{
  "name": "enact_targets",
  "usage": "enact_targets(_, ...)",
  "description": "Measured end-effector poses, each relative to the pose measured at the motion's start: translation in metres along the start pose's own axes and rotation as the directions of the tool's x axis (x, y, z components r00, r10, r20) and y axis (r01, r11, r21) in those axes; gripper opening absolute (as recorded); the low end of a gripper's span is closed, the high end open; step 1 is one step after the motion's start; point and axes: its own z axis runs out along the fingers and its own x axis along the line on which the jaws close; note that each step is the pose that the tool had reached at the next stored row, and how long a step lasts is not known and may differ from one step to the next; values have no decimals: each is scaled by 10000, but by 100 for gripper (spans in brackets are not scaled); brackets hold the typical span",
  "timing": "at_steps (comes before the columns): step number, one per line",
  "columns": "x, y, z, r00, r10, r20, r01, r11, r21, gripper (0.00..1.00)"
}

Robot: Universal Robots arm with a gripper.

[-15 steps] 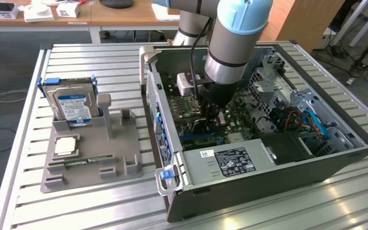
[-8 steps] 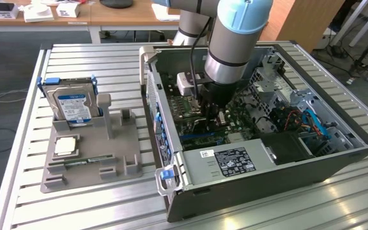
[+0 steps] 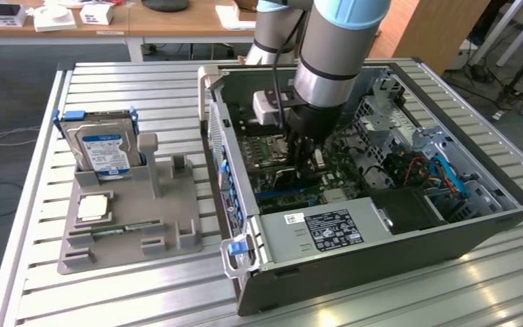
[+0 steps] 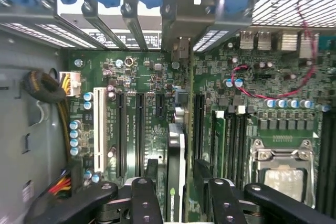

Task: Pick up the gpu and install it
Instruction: 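Insert the gpu into the slot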

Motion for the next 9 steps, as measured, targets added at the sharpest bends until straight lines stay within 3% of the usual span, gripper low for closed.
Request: enact_targets(9,-10,-7,-331,10000,-1,0,1,10000,0,41)
